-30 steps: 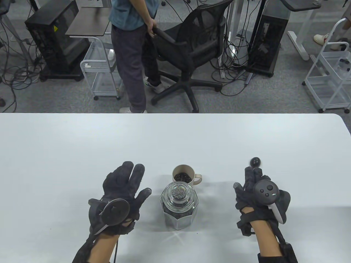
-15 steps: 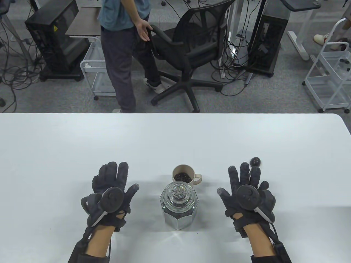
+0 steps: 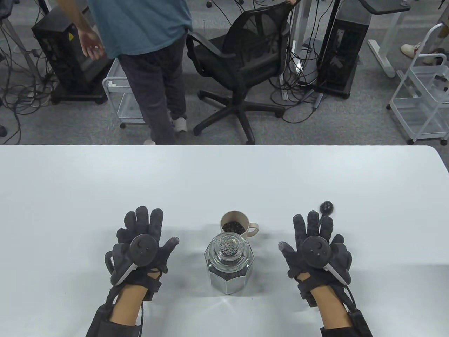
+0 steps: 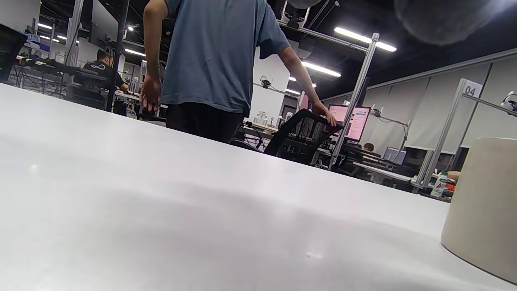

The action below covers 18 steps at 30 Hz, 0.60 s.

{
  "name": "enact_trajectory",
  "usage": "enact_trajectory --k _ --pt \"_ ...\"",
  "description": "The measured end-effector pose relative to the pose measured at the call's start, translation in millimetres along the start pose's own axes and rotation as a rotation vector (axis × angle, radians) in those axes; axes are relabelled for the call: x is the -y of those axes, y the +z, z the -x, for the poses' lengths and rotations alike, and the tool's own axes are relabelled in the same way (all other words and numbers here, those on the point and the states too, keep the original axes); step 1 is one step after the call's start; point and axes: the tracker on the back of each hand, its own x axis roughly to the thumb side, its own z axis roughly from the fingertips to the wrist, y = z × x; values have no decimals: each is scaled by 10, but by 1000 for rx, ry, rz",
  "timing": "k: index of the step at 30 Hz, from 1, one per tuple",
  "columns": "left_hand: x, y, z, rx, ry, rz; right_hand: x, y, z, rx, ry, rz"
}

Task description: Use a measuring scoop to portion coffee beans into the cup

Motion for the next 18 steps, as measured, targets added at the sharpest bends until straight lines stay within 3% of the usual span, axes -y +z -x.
enact_trajectory --k 18 --pt "-1 -9 10 -6 35 9 8 9 36 -15 -47 -17"
